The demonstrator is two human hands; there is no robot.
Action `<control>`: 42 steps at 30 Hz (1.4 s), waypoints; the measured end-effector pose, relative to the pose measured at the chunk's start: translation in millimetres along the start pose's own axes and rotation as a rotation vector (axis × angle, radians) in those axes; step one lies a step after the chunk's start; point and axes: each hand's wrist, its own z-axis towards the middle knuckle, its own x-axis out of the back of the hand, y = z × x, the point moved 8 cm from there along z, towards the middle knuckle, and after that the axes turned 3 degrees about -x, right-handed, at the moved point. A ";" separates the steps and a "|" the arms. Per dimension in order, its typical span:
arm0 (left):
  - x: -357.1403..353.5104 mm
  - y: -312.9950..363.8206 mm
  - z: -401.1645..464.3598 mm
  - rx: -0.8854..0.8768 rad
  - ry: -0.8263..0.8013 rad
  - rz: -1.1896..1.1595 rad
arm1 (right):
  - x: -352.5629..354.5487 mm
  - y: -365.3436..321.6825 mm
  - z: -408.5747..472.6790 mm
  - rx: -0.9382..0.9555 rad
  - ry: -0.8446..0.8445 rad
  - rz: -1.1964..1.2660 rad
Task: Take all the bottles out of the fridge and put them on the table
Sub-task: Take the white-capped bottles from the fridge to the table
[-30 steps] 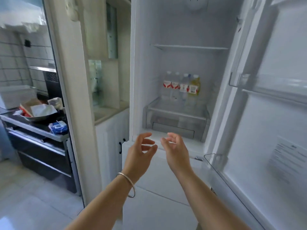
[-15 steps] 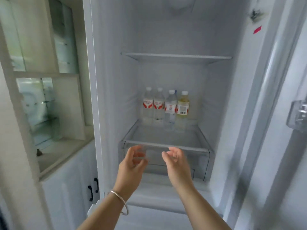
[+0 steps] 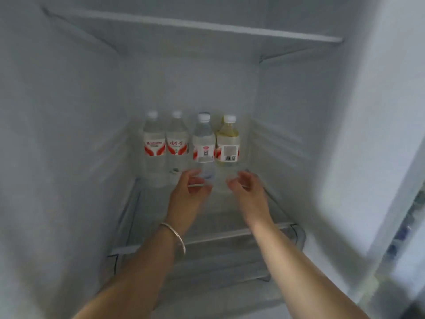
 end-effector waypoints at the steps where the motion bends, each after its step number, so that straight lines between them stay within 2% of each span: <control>1: -4.7 -3.9 9.5 0.001 -0.010 -0.002 | -1.6 0.7 10.3 0.015 0.006 -0.013; 7: -14.6 -18.5 58.6 -0.020 0.094 0.015 | -2.2 9.4 76.8 0.025 0.064 -0.100; 11: -15.1 -26.5 78.2 -0.028 0.157 -0.090 | -16.3 20.6 111.1 0.019 -0.051 -0.140; 14: -19.5 -27.1 92.9 -0.047 0.118 -0.124 | -35.9 30.0 129.4 0.021 -0.168 -0.049; 16: -26.3 -27.2 100.7 -0.051 0.078 -0.143 | -40.4 29.9 140.1 0.037 -0.177 0.011; 20: -29.1 -33.6 104.7 -0.033 0.134 -0.152 | -45.1 32.2 146.8 0.070 -0.166 0.062; 24: -32.6 -34.7 101.2 -0.046 0.114 -0.114 | -46.4 30.6 140.8 0.090 -0.135 0.043; 28: -27.4 -28.9 86.0 -0.026 0.171 -0.187 | -44.4 21.8 130.9 0.136 -0.147 0.083; 32: -18.9 -5.2 66.7 -0.064 0.158 -0.193 | -41.9 0.8 104.4 0.169 -0.188 0.131; 36: -6.7 26.6 33.6 -0.101 0.168 -0.159 | -21.6 -35.9 54.7 0.225 -0.164 0.145; 38: -1.7 38.4 6.8 -0.077 0.169 -0.220 | -9.2 -52.5 19.4 0.259 -0.147 0.104; 42: -1.8 69.1 -58.1 -0.086 0.012 -0.238 | 28.3 -69.7 -56.8 0.268 -0.056 0.072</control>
